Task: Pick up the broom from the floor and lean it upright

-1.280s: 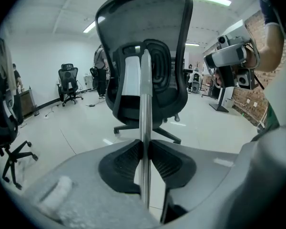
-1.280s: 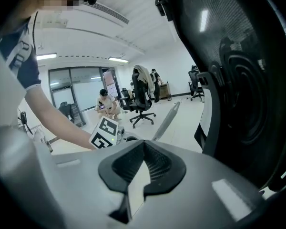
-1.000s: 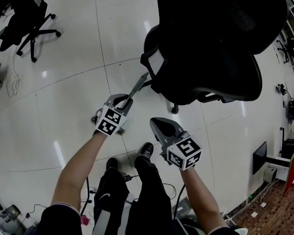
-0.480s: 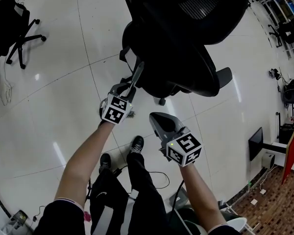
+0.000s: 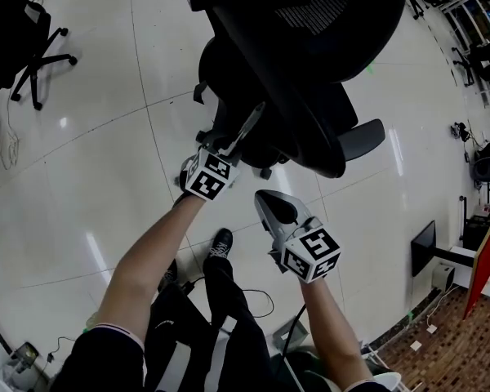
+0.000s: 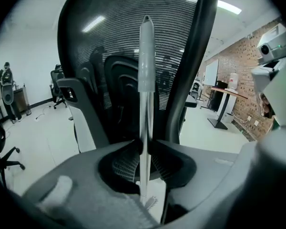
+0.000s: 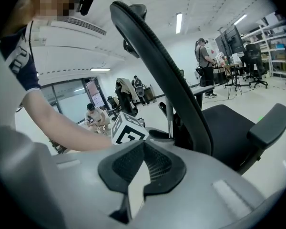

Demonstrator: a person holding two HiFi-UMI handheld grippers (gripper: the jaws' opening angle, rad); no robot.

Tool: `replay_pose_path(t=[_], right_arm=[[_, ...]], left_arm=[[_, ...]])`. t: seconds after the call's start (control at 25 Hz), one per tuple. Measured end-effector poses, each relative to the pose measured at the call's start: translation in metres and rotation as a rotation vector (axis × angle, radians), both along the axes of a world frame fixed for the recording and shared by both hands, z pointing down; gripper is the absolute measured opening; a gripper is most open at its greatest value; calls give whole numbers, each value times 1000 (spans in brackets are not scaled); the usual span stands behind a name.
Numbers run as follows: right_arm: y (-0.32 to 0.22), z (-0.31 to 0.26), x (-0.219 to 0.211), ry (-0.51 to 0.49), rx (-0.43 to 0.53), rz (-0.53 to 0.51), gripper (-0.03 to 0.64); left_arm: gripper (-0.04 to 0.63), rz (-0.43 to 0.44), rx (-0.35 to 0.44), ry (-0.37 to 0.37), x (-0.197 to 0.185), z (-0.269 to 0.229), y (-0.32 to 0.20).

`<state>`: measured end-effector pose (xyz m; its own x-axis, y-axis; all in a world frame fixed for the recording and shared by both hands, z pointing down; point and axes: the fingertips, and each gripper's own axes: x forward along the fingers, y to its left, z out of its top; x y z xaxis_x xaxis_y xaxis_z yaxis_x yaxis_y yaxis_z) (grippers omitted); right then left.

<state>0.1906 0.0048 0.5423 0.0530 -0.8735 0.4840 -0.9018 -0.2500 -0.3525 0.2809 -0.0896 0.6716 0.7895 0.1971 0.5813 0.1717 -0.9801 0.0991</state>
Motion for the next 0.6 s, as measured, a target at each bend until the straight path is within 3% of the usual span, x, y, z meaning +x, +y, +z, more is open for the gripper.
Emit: replay_pose_path(t=[0.36, 0.48, 0.6], right_arm=[[8, 0, 10, 1, 6, 33, 3], [7, -2, 9, 3, 10, 42, 3], [7, -6, 7, 11, 10, 55, 3]], left_arm=[[88, 12, -8, -10, 17, 5, 7], [140, 31, -19, -19, 13, 4, 8], [149, 52, -36, -20, 9, 3, 13]])
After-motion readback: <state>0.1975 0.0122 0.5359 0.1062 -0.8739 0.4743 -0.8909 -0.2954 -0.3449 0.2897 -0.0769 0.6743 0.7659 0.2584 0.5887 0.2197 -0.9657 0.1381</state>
